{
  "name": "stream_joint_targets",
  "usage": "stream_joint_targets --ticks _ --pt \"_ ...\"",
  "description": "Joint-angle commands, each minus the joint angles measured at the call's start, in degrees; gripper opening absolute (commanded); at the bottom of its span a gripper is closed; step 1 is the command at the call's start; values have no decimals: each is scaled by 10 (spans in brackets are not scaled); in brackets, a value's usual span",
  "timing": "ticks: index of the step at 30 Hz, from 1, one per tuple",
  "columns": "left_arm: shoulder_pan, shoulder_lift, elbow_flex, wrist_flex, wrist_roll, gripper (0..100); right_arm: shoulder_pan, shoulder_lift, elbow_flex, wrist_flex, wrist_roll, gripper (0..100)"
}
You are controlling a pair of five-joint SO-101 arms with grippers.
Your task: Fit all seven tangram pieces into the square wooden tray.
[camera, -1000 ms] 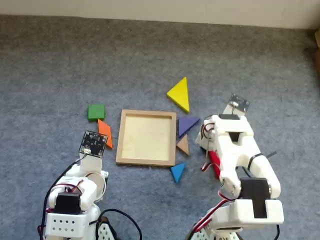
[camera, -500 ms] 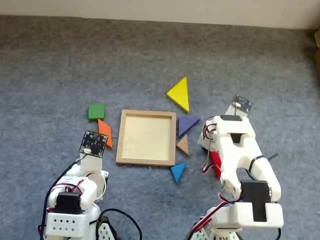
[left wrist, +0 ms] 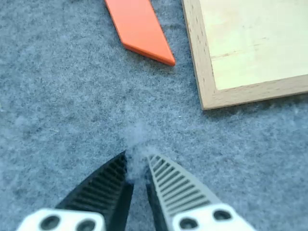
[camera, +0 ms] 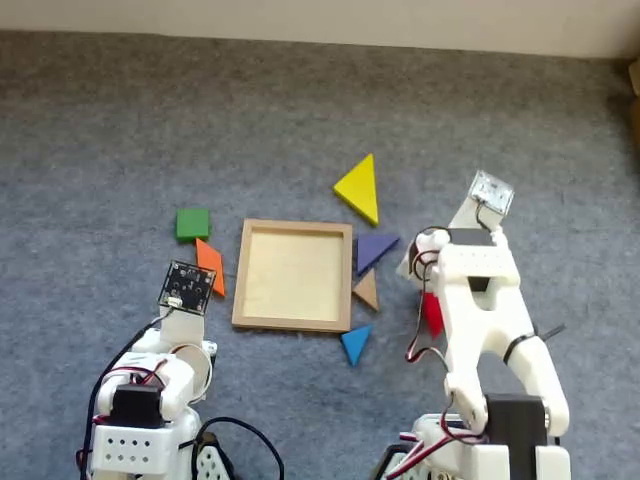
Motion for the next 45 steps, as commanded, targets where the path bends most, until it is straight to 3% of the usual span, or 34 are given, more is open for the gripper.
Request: stream_joint_targets --ticks 1,21,28,36,45 --pt "-5 -29 11 4 -4 7 -35 -43 -7 14 24 192" --pt "-5 -29 11 4 -4 7 -255 -53 -29 0 26 192" --pt "-5 -29 11 4 -4 7 -297 -52 -73 -15 26 192" --pt "-5 -29 11 4 -4 7 -326 -51 -69 -125 26 191" --pt "-5 -29 11 4 -4 7 -328 26 -31 -167 23 191"
